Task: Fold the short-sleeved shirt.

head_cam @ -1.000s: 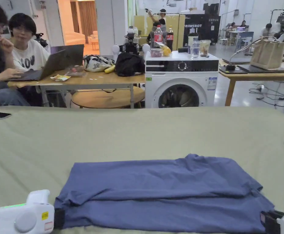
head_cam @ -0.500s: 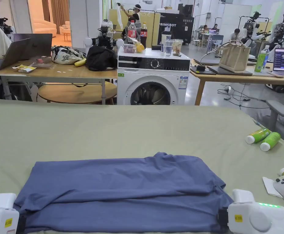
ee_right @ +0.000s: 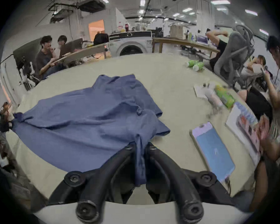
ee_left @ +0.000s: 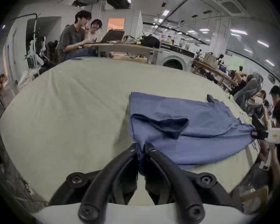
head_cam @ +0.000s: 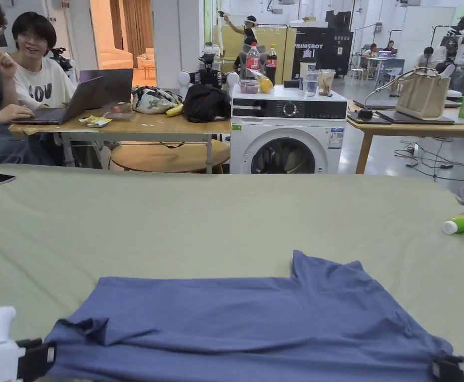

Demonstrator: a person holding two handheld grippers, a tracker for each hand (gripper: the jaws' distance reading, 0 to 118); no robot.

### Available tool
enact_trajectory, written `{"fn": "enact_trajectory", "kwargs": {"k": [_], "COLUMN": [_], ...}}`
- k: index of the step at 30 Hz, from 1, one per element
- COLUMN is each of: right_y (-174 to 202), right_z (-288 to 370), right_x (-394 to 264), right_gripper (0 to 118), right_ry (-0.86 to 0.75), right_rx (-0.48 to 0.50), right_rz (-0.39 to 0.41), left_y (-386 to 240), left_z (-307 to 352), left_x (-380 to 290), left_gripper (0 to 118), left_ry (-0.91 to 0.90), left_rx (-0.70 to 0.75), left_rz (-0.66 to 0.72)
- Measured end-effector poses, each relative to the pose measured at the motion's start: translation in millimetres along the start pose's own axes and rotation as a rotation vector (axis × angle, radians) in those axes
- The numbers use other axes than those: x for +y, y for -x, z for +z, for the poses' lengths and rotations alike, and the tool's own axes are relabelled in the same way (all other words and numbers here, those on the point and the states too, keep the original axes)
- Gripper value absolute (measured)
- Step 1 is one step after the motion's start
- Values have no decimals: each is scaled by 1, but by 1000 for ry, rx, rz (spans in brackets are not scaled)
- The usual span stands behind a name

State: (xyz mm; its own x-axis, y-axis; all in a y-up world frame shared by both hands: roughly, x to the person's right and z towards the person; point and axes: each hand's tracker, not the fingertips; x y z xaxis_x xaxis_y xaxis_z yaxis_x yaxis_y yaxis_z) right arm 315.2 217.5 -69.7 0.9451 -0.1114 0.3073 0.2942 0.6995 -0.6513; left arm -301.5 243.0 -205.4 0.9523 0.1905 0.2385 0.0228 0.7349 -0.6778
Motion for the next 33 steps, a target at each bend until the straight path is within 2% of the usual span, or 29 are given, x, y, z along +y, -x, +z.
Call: {"fn": "enact_trajectory", "kwargs": {"k": [1,4,5,6,7,8,9,11,16,19,20,22,23,24,25,28,33], "right_y": [-3,-2,0,3,4,5,6,13,61,90,99,114,120,126,132,138,135], "right_z": [6,12,10,10,8,11,15,24,30,23,19,13,10,7,5,1,-3], "right_x": [-12,-35,-39,-41,-43,-43,-43,-37,-9,5,8,11,11,11,10,10,10], "right_gripper": [5,7,13,28,39,45,45,46,50,50,50,44,31,7,0,0,0], "right_ry": [11,25,19,15,2,-21,-51,-134,-266,-283,-281,-273,-271,-272,-278,-280,-262], "right_rx": [14,5,-2,-19,-33,-39,-32,15,83,123,132,141,141,143,137,166,197], "right_rz": [-21,33,65,84,93,79,70,53,95,77,79,92,107,124,133,148,185], "left_y": [4,9,10,11,8,6,4,-3,-58,-92,-102,-116,-122,-127,-131,-129,-82], "left_z": [7,13,13,11,10,12,15,23,22,12,9,5,4,1,-2,-6,-16], "left_x": [-12,-35,-40,-41,-39,-39,-37,-28,5,16,19,21,21,20,19,18,38], "left_gripper": [1,1,1,18,42,70,70,82,82,82,78,41,18,0,0,0,0], "left_ry": [28,51,46,49,50,24,-7,-112,-272,-277,-277,-292,-278,-269,-279,-242,-214], "left_rx": [-4,-23,-37,-49,-31,-17,-17,-37,-93,-77,-68,-118,-132,-132,-129,-120,-98], "left_rz": [5,40,49,58,66,69,64,48,-18,-46,-46,-86,-113,-133,-143,-174,-61]}}
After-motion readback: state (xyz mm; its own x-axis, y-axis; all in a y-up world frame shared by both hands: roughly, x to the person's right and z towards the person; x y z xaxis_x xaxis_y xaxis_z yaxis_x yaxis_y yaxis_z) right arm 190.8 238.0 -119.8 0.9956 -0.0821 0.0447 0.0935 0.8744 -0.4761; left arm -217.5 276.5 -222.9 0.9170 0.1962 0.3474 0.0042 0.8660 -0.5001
